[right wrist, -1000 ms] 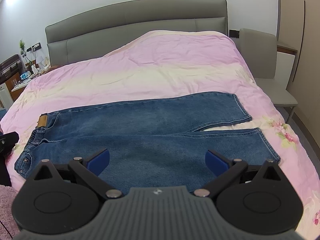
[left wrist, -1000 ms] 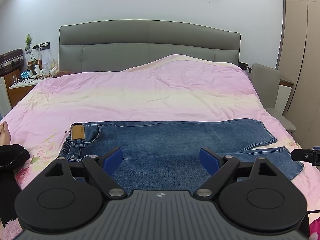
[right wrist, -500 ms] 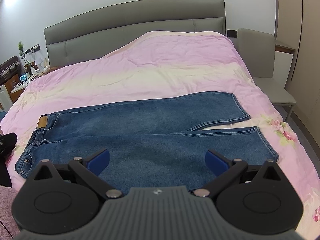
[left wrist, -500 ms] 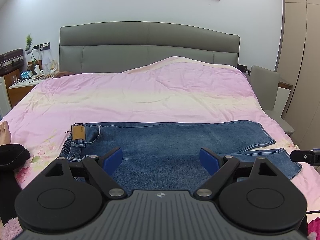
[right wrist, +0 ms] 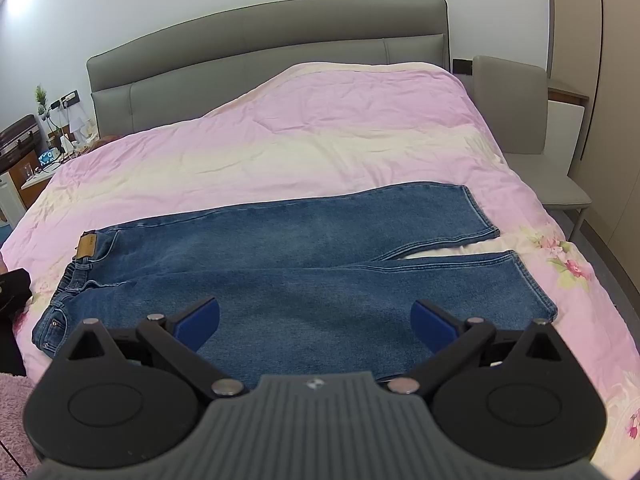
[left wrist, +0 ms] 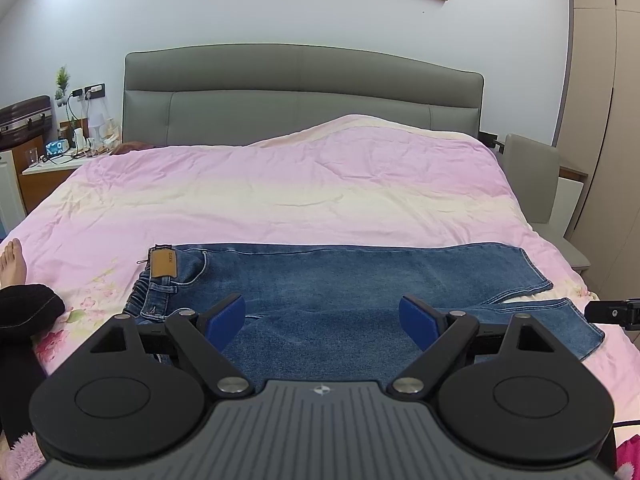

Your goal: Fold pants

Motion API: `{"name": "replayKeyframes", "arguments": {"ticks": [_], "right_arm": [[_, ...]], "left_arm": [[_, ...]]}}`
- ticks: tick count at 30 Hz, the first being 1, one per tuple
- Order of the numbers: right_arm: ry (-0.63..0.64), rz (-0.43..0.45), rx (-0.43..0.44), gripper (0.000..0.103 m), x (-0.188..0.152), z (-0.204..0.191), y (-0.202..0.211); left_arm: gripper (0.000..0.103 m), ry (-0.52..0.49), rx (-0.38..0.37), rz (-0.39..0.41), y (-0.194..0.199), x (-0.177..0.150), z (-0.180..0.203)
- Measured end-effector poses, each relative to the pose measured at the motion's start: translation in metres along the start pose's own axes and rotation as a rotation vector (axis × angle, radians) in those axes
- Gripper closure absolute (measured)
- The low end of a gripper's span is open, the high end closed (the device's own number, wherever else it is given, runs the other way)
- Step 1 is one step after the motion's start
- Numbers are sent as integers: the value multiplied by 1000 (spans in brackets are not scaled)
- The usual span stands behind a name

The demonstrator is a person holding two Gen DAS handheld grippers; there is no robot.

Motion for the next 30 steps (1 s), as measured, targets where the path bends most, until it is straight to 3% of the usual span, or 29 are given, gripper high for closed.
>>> {"name": "replayKeyframes", "arguments": {"ticks": [10, 16, 19, 27, 30], "right_arm": [[34, 44, -7, 5, 0, 9, 0], [107, 33, -62, 5, 0, 33, -20], [136, 42, -45, 6, 0, 48, -29], [150, -33, -55, 37, 1, 92, -66], [133, -48, -85, 38, 4, 107, -77]], "left_arm": [[2, -87, 21, -13, 2, -1, -17], [6, -217, -61, -56, -6, -11, -24], [8, -308, -82, -87, -13, -21, -27], [11, -621, -171, -231, -48, -65, -32], [12, -734, -181, -303, -67, -91, -40]]}}
Point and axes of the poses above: each gripper's, at about its wrist camera, not at the fingertips, and y roughly against the way its jaws point, z to its right, x to its top, the point moved 5 cm from there along -y, roughly the way its jaws point, and after that the axes turned 11 degrees about -y, right-handed, at the moved point
